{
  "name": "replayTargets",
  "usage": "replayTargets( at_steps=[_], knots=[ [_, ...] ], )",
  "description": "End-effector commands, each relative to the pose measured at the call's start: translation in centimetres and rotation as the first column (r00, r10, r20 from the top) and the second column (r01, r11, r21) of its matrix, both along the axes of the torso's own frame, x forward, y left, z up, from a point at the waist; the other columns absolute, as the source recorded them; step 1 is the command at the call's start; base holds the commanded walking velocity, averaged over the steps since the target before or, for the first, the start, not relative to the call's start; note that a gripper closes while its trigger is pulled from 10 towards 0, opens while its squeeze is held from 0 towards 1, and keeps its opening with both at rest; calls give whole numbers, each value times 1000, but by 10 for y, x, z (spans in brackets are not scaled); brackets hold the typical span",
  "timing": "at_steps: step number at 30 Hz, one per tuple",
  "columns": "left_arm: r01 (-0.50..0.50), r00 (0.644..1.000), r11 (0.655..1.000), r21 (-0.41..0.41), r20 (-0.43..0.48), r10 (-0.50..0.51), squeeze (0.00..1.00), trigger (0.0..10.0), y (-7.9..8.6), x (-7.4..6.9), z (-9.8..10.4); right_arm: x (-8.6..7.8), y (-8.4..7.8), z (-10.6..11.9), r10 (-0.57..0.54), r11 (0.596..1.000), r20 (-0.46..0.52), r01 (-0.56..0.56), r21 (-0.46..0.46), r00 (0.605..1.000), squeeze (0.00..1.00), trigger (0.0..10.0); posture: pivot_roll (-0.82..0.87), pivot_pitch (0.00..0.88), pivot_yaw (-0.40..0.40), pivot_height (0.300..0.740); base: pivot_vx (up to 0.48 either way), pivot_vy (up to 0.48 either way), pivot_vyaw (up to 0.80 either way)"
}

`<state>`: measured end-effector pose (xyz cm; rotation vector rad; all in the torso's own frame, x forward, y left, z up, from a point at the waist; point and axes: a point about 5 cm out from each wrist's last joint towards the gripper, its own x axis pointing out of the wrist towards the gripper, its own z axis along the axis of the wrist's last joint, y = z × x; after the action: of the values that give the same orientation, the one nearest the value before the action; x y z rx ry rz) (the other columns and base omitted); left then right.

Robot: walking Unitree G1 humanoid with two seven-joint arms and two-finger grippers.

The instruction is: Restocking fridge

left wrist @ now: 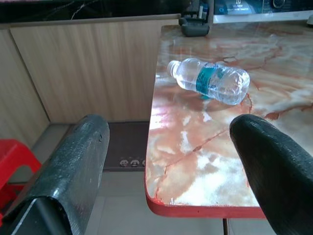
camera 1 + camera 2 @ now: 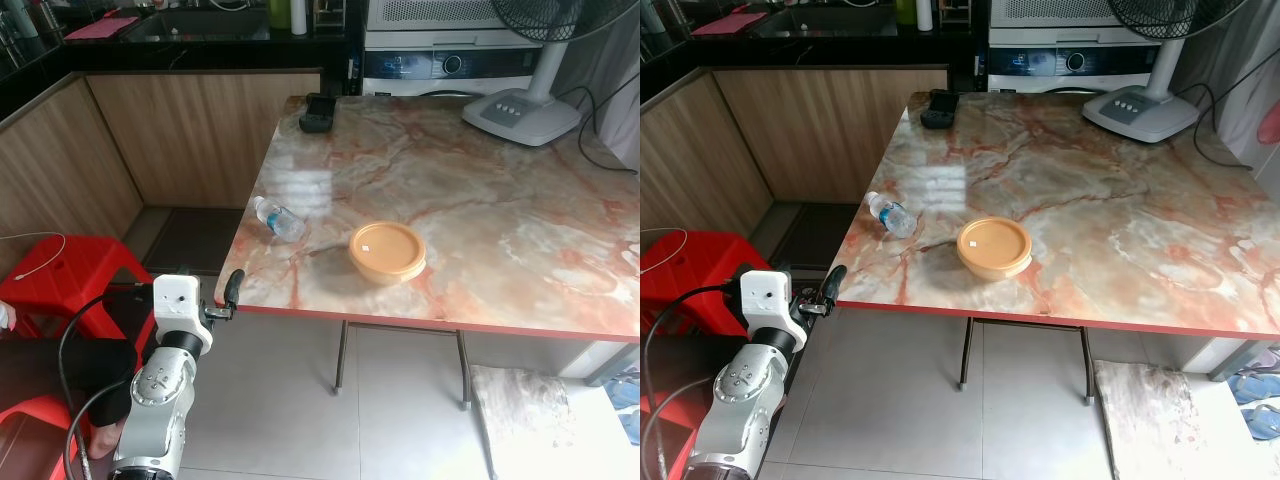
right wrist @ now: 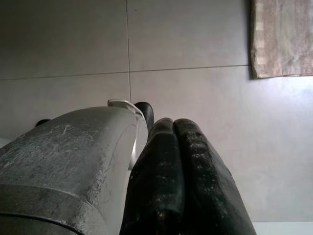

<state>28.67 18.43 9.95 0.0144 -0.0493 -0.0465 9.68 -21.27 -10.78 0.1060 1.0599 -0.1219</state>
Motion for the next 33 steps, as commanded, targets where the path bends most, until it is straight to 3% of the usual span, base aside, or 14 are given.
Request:
replayTargets(
  at_steps=[1, 21, 33],
  knots=[
    [-9, 1000, 1000, 18, 8, 9, 0, 10000, 5, 1, 4, 0, 1, 0, 6, 1000, -3, -6, 0, 1000, 0, 10000, 87, 39, 15, 740, 0, 0, 0],
    [-46, 999, 999, 20, 8, 46, 0, 10000, 11, 4, 10, -1, 1, 0, 4, 1000, -6, -4, 3, 1000, 0, 10000, 89, 48, 17, 740, 0, 0, 0],
    [-39, 999, 999, 14, 12, 39, 0, 10000, 7, 6, 11, -1, 1, 0, 4, 1000, -4, -4, 6, 1000, 0, 10000, 87, 50, 17, 740, 336, 0, 0]
  ],
)
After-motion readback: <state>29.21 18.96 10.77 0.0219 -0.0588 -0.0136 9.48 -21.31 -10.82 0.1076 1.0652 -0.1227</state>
